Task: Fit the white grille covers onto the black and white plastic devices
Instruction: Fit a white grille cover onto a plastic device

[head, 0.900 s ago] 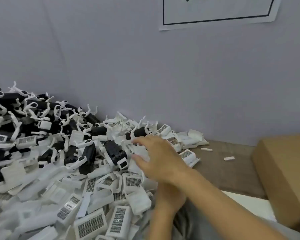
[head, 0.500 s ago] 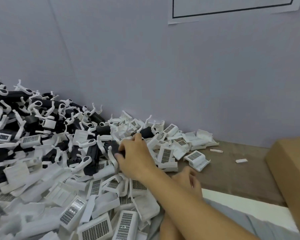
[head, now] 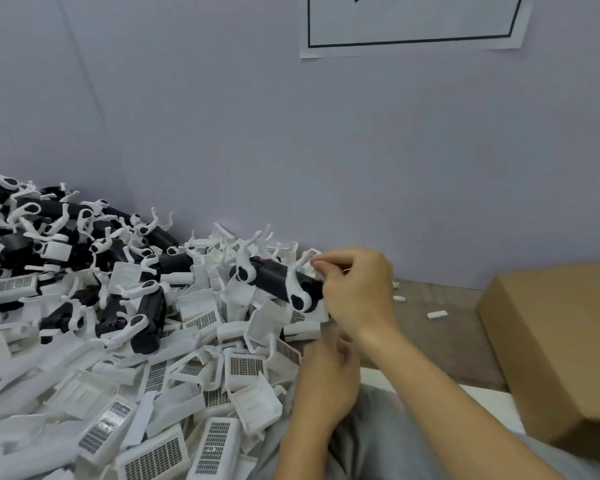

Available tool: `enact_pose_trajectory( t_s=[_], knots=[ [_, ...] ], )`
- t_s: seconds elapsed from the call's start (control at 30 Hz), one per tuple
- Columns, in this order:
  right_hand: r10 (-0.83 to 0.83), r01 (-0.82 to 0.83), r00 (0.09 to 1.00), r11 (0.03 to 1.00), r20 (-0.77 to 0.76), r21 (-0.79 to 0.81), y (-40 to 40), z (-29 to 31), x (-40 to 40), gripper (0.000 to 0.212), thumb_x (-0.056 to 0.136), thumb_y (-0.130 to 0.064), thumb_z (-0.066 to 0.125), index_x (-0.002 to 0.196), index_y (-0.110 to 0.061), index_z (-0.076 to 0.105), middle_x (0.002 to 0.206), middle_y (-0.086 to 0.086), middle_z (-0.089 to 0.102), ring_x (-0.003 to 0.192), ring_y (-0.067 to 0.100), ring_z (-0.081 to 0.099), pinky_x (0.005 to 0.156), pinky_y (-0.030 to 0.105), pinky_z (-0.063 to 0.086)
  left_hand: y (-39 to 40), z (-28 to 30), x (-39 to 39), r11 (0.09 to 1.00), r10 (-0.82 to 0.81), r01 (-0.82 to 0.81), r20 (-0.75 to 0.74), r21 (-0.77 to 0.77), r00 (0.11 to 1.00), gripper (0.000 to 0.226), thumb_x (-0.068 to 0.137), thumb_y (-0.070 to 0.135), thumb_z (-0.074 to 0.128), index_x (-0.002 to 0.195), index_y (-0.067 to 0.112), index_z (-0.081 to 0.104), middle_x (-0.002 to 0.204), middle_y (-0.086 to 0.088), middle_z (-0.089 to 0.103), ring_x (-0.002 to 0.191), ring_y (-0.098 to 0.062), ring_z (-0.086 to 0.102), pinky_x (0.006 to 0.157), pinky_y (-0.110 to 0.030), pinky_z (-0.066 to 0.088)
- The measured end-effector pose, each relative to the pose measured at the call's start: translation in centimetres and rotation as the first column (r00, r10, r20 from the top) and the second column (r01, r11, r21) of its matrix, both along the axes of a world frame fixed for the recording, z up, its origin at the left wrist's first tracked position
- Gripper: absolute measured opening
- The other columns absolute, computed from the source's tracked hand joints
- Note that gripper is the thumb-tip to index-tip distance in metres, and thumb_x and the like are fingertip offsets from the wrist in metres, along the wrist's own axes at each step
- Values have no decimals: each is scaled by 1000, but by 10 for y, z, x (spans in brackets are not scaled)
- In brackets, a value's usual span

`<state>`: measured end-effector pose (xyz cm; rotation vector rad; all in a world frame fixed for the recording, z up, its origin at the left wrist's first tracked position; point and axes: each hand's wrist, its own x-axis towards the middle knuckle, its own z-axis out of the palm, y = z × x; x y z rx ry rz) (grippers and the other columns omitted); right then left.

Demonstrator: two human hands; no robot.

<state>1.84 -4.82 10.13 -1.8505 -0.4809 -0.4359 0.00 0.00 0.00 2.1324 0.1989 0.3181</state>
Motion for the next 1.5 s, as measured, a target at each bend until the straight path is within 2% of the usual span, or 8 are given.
enact_pose_trajectory(
  t_s=[0.3,0.5,0.67,0.8,1.07,1.17,1.3,1.5],
  knots=[
    [-373,379,923,925,-95,44,-141,-44,-29,40,81,4,72,64,-33,73,73,-18,71,75,-2,65,68,15,47,-5,7,-28,985,149,-124,235,-118,961,92,81,10,73,151,28,16,148,9,32,136,-7,35,114,-26,31],
    [-364,361,929,931,-65,-55,-150,-71,-25,29,75,11,74,65,-17,79,68,-17,69,73,-10,62,64,2,40,-36,14,-22,808,-116,-32,212,588,970,124,77,26,78,139,66,-22,153,26,-37,140,-7,-40,119,-50,11],
    [-323,323,946,946,-26,3,-165,-70,-18,32,80,8,73,68,-22,78,76,-18,68,74,3,65,63,13,46,-64,28,-10,753,-164,-108,343,650,925,120,44,3,84,145,47,34,163,-1,26,149,-36,26,90,-53,49],
    [-249,241,968,948,12,207,-171,-68,-21,32,91,-4,69,88,-34,79,86,-8,68,77,13,65,65,22,51,-70,16,-10,764,-231,-84,393,639,890,88,38,21,97,114,42,59,155,-1,42,141,-31,29,85,-55,48],
    [-115,172,980,897,-162,407,-143,-78,-24,30,100,-10,52,118,-31,63,104,-10,72,102,8,67,87,19,50,-62,29,-4,992,94,-65,299,-104,950,31,70,70,63,82,44,71,134,28,50,131,-4,42,109,-44,37],
    [-9,42,974,989,-225,140,-133,-87,-24,46,95,-1,58,108,-45,62,102,-25,71,100,-1,65,82,16,52,-60,38,-2,873,131,-28,181,-487,975,37,77,59,74,77,22,73,80,6,75,77,-13,71,79,-50,59],
    [31,-36,995,998,-100,-48,-128,-87,-25,55,89,-2,64,109,-53,56,105,-44,62,98,-10,63,73,7,48,-60,33,2,728,119,-36,74,-684,990,27,90,39,66,89,14,76,83,-3,78,82,-18,75,68,-23,56],
    [-15,3,993,995,-118,-103,-126,-94,-21,62,69,-57,69,123,-60,39,120,-42,53,115,-18,50,88,3,41,-68,27,9,429,-2,0,-1,-903,1000,41,99,37,51,105,4,76,101,-21,75,94,-35,73,85,-43,58]
  ],
)
